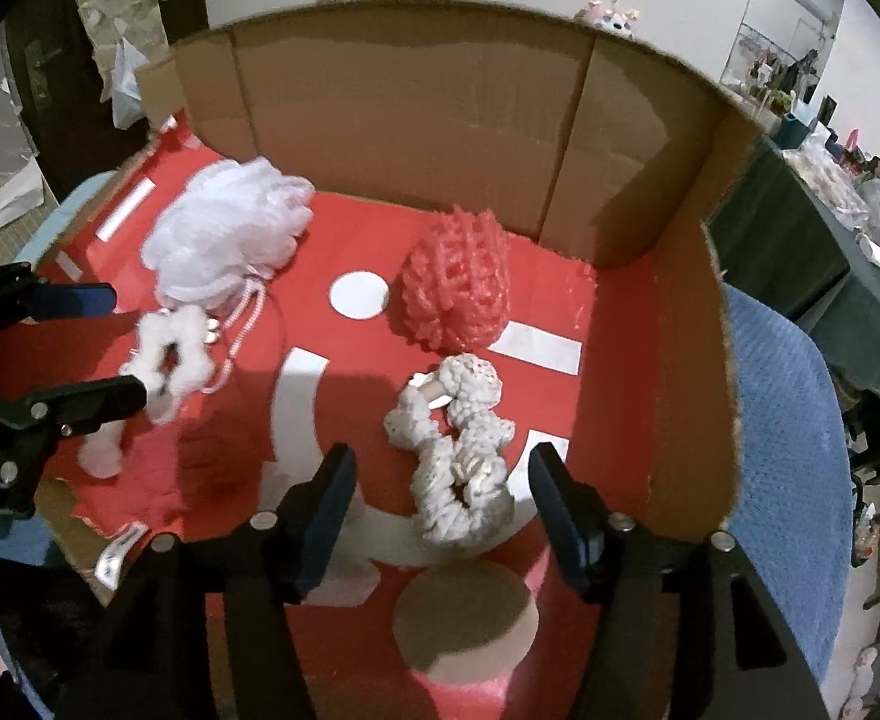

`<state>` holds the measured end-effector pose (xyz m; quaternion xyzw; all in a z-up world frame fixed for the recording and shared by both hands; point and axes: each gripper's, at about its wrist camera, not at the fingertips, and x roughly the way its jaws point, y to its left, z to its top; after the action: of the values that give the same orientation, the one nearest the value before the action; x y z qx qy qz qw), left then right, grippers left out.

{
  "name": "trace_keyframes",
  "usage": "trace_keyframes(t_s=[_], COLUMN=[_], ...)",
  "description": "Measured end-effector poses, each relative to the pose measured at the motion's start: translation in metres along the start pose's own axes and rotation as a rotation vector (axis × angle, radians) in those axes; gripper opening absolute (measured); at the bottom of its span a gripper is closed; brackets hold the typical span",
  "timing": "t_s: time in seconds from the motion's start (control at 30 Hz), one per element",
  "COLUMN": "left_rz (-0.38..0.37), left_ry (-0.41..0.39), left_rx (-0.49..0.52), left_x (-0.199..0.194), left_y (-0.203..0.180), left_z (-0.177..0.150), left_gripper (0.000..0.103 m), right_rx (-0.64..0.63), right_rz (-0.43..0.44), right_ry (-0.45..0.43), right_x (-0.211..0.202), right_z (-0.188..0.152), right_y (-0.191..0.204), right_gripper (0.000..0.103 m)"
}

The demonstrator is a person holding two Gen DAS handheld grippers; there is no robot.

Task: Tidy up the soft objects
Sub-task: 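Lower both scrunchies into the box and open both tools, then withdraw both open tools from the box toward the items on the table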

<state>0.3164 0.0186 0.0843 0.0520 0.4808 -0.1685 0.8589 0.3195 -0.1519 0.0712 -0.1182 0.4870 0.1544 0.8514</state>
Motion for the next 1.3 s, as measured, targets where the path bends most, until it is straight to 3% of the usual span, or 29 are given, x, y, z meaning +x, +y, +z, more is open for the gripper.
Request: trace_keyframes(t_s=[0.07,0.27,0.43,0.67,0.9,1.07,1.3], left_rz=[-0.011,-0.027,-0.04,-0.014,0.027,0.015,0.051], left_ry=[-0.032,-0.134,-0.229,-0.375,-0.483,-0.537,-0.557], left_rx=[-0.003,-0.026,-0.025,-0.015,-0.004,-0.025,-0.053], left_x=[-0.015,-0.057,-0.093,-0.145,-0.181,-0.19,-0.177], left_y=[-0.004,-0.016,-0.033,-0.058,-0.092,-0.109,-0.123], left_z=[-0.004,-0.018,-0.032,-0.065,-0.118,-0.153,-0.194], left_gripper=[0.076,0.087,0.089,0.097,0.098,0.098,0.099], right_rx=[-0.002,0.018,0.018,0.008,0.008,0.014,0.066], right_rz=[-0.014,-0.01,-0.017,-0.043,-0.054,-0.073,-0.064], right_ry=[-0.03,-0.105,-0.186,-0.321,-0.429,-0.486,-0.472], right_x=[-0.013,-0.055,-0.092,-0.151,-0.197,-0.214,-0.2], right_z=[-0.002,-0.009,-0.024,-0.063,-0.119,-0.165,-0.215], right_y=[0.002,0.0,0.0,0.012,0.028,0.042,0.044], right_gripper=[0.075,0.081,0.092,0.102,0.103,0.103,0.103])
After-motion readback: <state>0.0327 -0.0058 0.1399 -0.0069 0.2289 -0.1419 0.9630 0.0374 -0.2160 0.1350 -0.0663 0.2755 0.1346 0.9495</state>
